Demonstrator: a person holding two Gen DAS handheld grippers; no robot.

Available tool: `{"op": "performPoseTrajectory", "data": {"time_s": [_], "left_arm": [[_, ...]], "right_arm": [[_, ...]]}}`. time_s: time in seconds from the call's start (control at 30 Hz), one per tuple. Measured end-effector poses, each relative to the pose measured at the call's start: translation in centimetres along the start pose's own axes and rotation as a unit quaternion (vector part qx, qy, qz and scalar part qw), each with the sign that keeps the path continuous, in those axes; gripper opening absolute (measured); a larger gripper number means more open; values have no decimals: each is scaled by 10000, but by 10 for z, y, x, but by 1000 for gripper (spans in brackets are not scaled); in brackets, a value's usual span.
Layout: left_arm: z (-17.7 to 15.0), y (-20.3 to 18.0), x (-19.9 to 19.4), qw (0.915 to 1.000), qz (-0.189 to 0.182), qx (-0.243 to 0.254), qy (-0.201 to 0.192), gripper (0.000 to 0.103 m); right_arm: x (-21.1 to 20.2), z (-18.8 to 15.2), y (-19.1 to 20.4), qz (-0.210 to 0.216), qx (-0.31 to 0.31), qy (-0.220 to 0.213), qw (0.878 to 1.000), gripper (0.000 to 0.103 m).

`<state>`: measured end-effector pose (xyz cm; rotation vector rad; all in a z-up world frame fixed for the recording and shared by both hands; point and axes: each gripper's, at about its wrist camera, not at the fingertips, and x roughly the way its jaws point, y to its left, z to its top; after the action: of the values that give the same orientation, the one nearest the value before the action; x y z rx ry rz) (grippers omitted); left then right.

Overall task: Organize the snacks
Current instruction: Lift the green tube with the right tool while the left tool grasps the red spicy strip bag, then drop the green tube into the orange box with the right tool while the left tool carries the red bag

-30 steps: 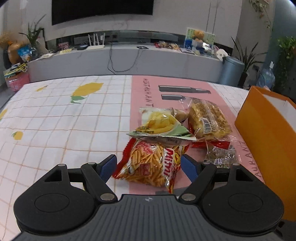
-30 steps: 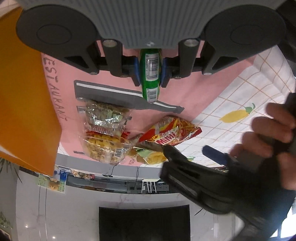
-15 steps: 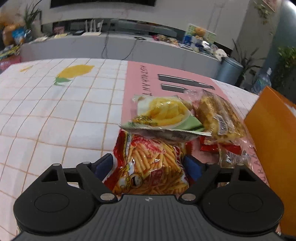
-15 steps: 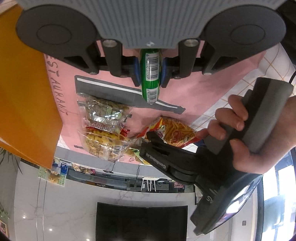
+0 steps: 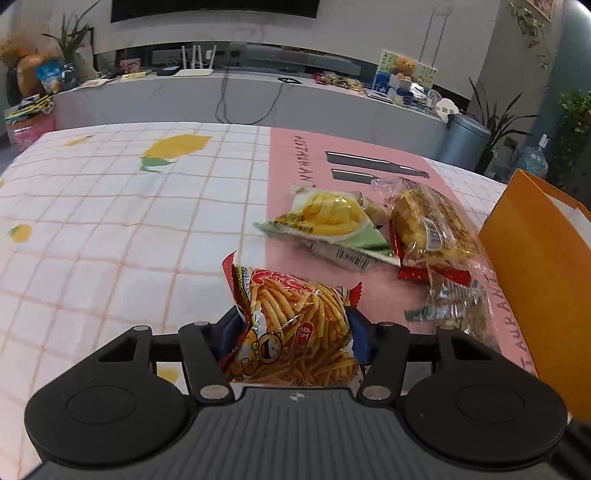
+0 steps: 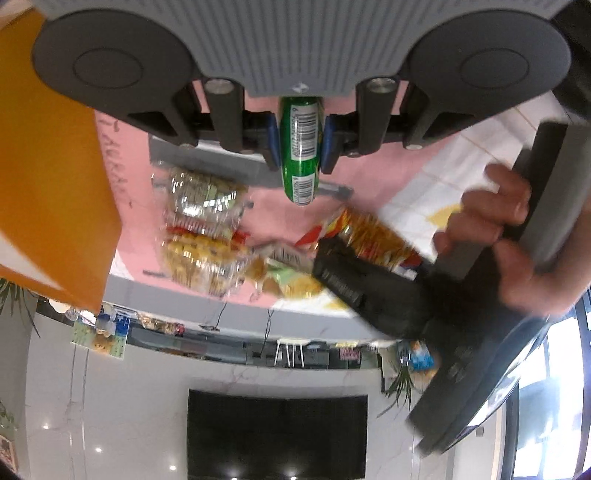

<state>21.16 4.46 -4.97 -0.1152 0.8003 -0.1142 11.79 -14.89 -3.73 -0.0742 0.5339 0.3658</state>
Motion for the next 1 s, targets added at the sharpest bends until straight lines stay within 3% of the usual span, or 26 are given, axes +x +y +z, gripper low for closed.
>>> {"op": "performPoseTrajectory", "data": {"time_s": [0.13, 0.3, 0.43, 0.53, 0.63, 0.8, 0.9, 1.0], "left_arm": [[-12, 0, -30, 9997, 190, -9, -152, 67], [-15, -4, -64, 9993, -9, -149, -332, 67], [-13, -23, -87, 9971, -454, 47, -602, 67], [-9, -43, -97, 9938, -810, 191, -738, 67], [-3, -63, -102, 9895, -1197, 234, -779, 67], [2, -93, -103, 9824, -1599, 314, -917, 67], [0, -105, -97, 9801, -1754, 366, -849, 67], [-3, -108, -89, 9791, -1820, 332, -840, 67]], "right_arm": [[-21, 15, -6, 33, 179, -300, 9994, 20], [-57, 42, -25, 99, 516, -818, 9953, 20], [-101, 61, -53, 115, 749, -1390, 9874, 20], [-128, 77, -84, 28, 759, -1524, 9854, 20], [-135, 81, -120, -190, 1021, -1372, 9851, 20], [-110, 70, -169, -739, 1800, -803, 9776, 21], [-82, 68, -187, -723, 2167, -191, 9734, 21], [-57, 71, -196, -802, 2185, 149, 9724, 21]]}}
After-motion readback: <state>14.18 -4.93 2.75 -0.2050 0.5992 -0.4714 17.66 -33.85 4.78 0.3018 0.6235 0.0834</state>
